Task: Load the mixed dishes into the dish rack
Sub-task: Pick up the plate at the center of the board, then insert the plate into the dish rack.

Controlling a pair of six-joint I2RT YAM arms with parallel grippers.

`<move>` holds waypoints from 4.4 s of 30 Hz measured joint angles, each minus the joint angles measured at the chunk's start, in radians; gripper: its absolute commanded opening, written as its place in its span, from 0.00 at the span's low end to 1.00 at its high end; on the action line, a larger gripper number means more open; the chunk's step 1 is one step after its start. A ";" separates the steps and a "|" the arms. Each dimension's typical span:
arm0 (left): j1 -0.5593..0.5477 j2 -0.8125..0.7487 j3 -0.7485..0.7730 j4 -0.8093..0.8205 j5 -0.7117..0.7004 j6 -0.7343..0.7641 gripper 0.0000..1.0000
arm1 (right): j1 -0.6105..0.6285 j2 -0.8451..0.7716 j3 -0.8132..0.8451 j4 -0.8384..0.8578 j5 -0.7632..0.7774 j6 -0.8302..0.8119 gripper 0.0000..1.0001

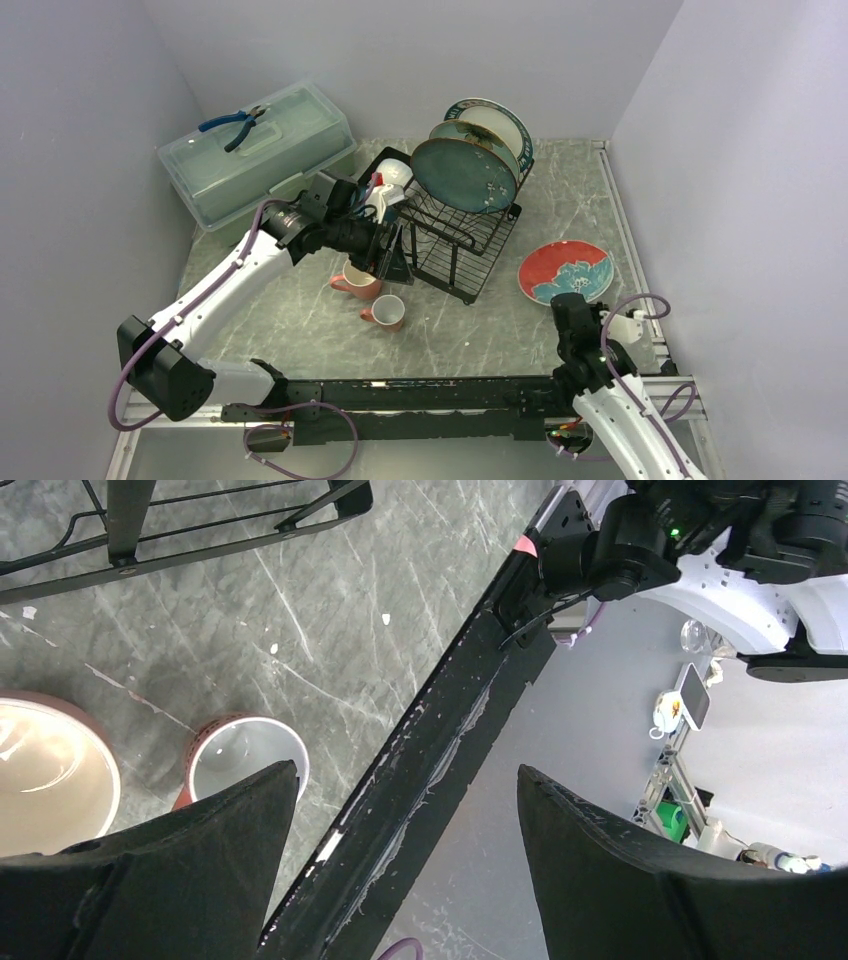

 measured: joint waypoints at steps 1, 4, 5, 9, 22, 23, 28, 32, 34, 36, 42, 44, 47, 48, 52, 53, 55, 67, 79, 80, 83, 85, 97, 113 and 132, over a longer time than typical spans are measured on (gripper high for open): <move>0.000 0.000 0.001 0.000 -0.001 0.000 0.86 | 0.000 -0.006 0.023 -0.031 0.009 -0.017 0.00; 0.000 0.000 0.008 0.000 -0.002 0.000 0.86 | 0.000 -0.026 0.083 -0.115 0.029 -0.070 0.00; 0.000 0.000 0.012 0.000 -0.002 0.000 0.86 | 0.000 -0.035 0.104 -0.142 0.037 -0.090 0.00; 0.000 0.000 0.024 0.002 -0.002 0.000 0.86 | 0.000 -0.063 0.187 -0.209 0.072 -0.153 0.00; 0.016 0.000 0.076 0.000 0.000 -0.005 0.86 | 0.000 -0.051 0.395 -0.218 0.118 -0.416 0.00; 0.021 0.000 0.081 0.000 0.002 -0.008 0.86 | 0.000 -0.041 0.423 -0.212 0.120 -0.457 0.00; 0.064 0.000 0.094 0.000 0.021 -0.027 0.86 | 0.000 0.035 0.595 -0.162 0.120 -0.658 0.00; 0.098 0.004 0.108 0.001 0.040 -0.045 0.86 | 0.000 0.097 0.736 -0.098 0.111 -0.787 0.00; 0.111 0.009 0.122 0.003 0.050 -0.055 0.86 | 0.000 0.124 0.798 -0.076 0.095 -0.839 0.00; 0.119 0.016 0.140 0.005 0.059 -0.064 0.86 | 0.000 0.148 0.850 -0.064 0.078 -0.882 0.00; 0.136 0.039 0.175 0.013 0.088 -0.095 0.86 | 0.000 0.240 1.017 -0.084 0.000 -0.983 0.00; 0.142 0.047 0.182 0.018 0.099 -0.108 0.86 | 0.000 0.277 1.093 -0.101 -0.034 -1.009 0.00; 0.151 0.057 0.189 0.030 0.117 -0.124 0.86 | 0.000 0.321 1.197 -0.130 -0.079 -1.028 0.00; 0.155 0.060 0.191 0.035 0.124 -0.131 0.86 | 0.000 0.331 1.225 -0.139 -0.096 -1.030 0.00; 0.166 0.071 0.192 0.060 0.149 -0.156 0.86 | 0.002 0.352 1.309 -0.179 -0.154 -1.029 0.00; 0.167 0.074 0.192 0.065 0.154 -0.161 0.86 | 0.002 0.354 1.322 -0.191 -0.169 -1.027 0.00; 0.169 0.079 0.192 0.081 0.169 -0.172 0.86 | 0.003 0.354 1.334 -0.211 -0.194 -1.019 0.00; 0.169 0.087 0.190 0.155 0.279 -0.236 0.86 | 0.007 0.382 1.336 -0.323 -0.401 -0.921 0.00; 0.169 0.090 0.154 0.260 0.399 -0.333 0.86 | 0.007 0.432 1.344 -0.325 -0.657 -0.901 0.00; 0.169 0.090 0.154 0.266 0.405 -0.340 0.86 | 0.007 0.438 1.342 -0.318 -0.687 -0.902 0.00; 0.169 0.090 0.150 0.291 0.422 -0.360 0.86 | 0.007 0.454 1.323 -0.279 -0.760 -0.901 0.00; 0.169 0.090 0.143 0.311 0.435 -0.378 0.86 | 0.007 0.472 1.304 -0.236 -0.811 -0.897 0.00; 0.169 0.084 0.122 0.369 0.463 -0.444 0.66 | 0.008 0.599 1.207 -0.026 -0.974 -0.874 0.00; 0.175 0.080 0.117 0.396 0.483 -0.497 0.00 | 0.008 0.608 1.176 0.076 -1.062 -0.890 0.00; 0.179 0.041 0.075 0.454 0.435 -0.504 0.00 | 0.007 0.612 1.136 0.163 -1.102 -0.902 0.40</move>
